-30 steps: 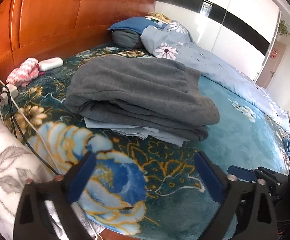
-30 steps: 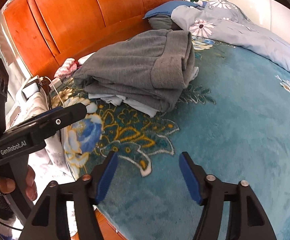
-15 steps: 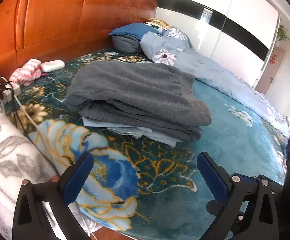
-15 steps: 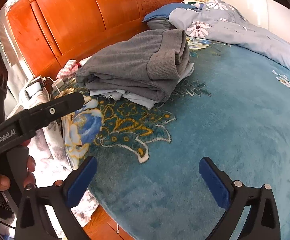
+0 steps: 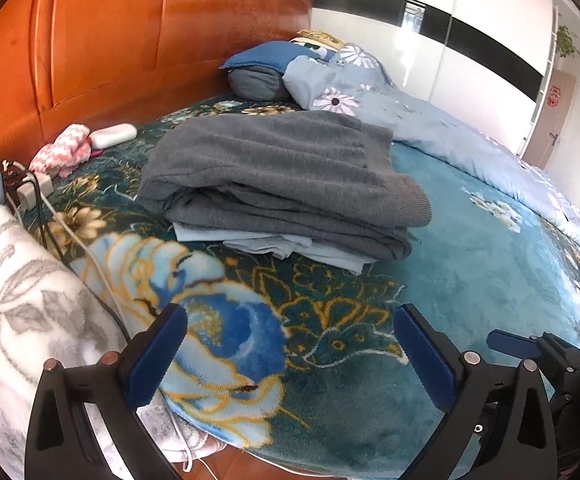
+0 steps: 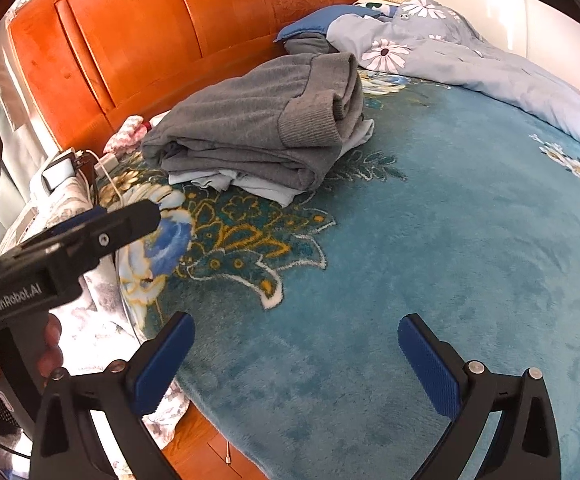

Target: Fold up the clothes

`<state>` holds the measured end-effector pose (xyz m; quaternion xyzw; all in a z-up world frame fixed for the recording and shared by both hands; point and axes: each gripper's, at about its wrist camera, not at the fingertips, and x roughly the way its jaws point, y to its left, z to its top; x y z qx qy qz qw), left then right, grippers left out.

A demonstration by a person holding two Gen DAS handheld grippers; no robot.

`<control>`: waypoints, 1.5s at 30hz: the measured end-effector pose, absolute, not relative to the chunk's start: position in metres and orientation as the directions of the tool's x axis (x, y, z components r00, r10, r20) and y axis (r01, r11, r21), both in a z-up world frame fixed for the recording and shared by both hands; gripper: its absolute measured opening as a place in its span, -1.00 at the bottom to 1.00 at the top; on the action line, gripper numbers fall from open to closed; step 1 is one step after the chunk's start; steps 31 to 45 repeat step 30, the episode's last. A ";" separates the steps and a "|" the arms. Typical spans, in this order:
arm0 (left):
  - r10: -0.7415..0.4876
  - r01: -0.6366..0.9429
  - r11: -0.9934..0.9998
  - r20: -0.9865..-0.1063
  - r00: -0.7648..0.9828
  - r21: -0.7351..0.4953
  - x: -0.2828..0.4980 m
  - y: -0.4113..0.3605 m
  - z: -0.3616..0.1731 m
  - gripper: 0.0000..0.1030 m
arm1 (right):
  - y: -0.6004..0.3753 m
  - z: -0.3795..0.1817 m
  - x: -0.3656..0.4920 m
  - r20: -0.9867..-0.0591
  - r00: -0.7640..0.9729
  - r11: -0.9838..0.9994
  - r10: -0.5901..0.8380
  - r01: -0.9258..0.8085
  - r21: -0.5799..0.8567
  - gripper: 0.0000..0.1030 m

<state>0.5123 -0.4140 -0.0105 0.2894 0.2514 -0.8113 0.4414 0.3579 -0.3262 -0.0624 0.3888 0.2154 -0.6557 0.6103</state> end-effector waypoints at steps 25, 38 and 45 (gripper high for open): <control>-0.613 0.883 -0.459 -0.683 -0.397 -0.102 0.515 -0.414 -0.018 1.00 | -0.331 -0.067 0.355 -0.784 0.035 -0.182 -0.620 0.965 0.187 1.00; -0.604 0.883 -0.457 -0.692 -0.395 -0.105 0.516 -0.415 -0.019 1.00 | -0.332 -0.068 0.357 -0.787 0.038 -0.177 -0.616 0.967 0.185 1.00; -0.604 0.883 -0.457 -0.692 -0.395 -0.105 0.516 -0.415 -0.019 1.00 | -0.332 -0.068 0.357 -0.787 0.038 -0.177 -0.616 0.967 0.185 1.00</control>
